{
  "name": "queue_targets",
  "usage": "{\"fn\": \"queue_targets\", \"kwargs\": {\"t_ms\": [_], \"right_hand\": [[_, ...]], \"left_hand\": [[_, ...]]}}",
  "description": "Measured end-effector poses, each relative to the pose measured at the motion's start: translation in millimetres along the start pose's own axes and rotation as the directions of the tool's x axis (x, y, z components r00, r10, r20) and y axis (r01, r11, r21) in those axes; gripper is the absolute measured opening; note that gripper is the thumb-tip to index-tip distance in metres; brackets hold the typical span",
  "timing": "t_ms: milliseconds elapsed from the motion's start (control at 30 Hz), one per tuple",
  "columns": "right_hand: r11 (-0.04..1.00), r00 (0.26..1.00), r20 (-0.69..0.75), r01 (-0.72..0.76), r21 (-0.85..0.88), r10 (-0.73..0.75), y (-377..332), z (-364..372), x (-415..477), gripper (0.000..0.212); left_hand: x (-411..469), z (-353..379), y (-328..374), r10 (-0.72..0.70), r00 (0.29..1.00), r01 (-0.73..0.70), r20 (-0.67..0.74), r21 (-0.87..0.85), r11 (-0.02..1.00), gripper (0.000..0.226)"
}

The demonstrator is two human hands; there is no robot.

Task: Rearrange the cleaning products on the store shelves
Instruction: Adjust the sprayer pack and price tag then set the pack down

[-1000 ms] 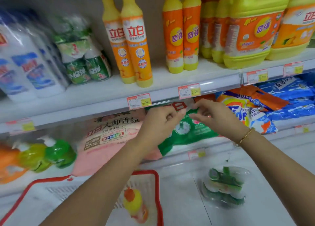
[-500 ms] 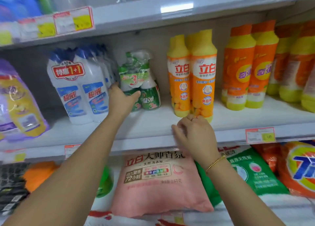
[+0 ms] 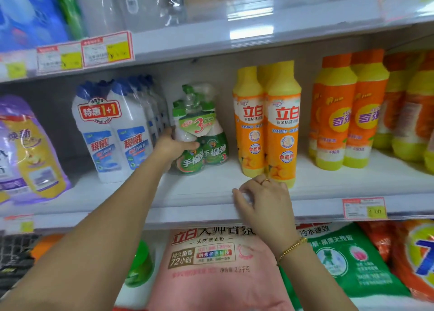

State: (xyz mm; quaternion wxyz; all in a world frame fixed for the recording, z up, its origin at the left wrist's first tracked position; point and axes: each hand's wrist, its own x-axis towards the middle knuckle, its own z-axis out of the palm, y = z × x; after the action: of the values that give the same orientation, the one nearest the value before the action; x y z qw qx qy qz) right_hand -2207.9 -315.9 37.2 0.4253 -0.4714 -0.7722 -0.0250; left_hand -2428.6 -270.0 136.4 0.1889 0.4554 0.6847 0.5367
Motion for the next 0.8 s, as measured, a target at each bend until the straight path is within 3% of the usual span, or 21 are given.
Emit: {"fn": "queue_targets", "kwargs": {"t_ms": [67,167,233,467,567,667,733,800], "right_hand": [[0.995,0.999,0.033,-0.030,0.092,0.027,-2,-6,0,0.034],[0.916,0.991,0.057,-0.133,0.378,0.121,-14,-27,6,0.017],[0.887,0.996,0.012,-0.089,0.453,0.094,-26,-44,10,0.016],[0.745,0.992,-0.045,-0.055,0.665,0.115,-44,-68,7,0.055],[0.644,0.995,-0.017,-0.048,0.763,0.095,-53,-74,6,0.065],[0.521,0.997,-0.044,0.009,0.853,0.055,-56,-82,10,0.057],[0.509,0.997,-0.071,0.054,0.859,0.014,-55,-88,11,0.052],[0.533,0.995,-0.095,0.068,0.844,0.023,-58,-94,9,0.045]], "left_hand": [[-12,1,-1,0.043,0.999,-0.043,-0.015,-0.029,0.999,0.068],[-45,1,-4,0.162,0.980,-0.164,-0.119,-0.008,0.986,0.066],[-77,-1,-10,0.228,0.954,-0.235,-0.194,-0.014,0.972,0.061],[-143,-45,-10,0.507,0.824,-0.520,-0.253,0.019,0.854,0.063],[-160,-62,8,0.715,0.672,-0.704,-0.192,0.130,0.698,0.057],[-170,-73,24,0.861,0.502,-0.832,-0.085,0.226,0.507,0.054],[-174,-75,27,0.860,0.508,-0.836,-0.058,0.206,0.508,0.055],[-182,-74,31,0.754,0.646,-0.747,-0.120,0.100,0.657,0.058]]}}
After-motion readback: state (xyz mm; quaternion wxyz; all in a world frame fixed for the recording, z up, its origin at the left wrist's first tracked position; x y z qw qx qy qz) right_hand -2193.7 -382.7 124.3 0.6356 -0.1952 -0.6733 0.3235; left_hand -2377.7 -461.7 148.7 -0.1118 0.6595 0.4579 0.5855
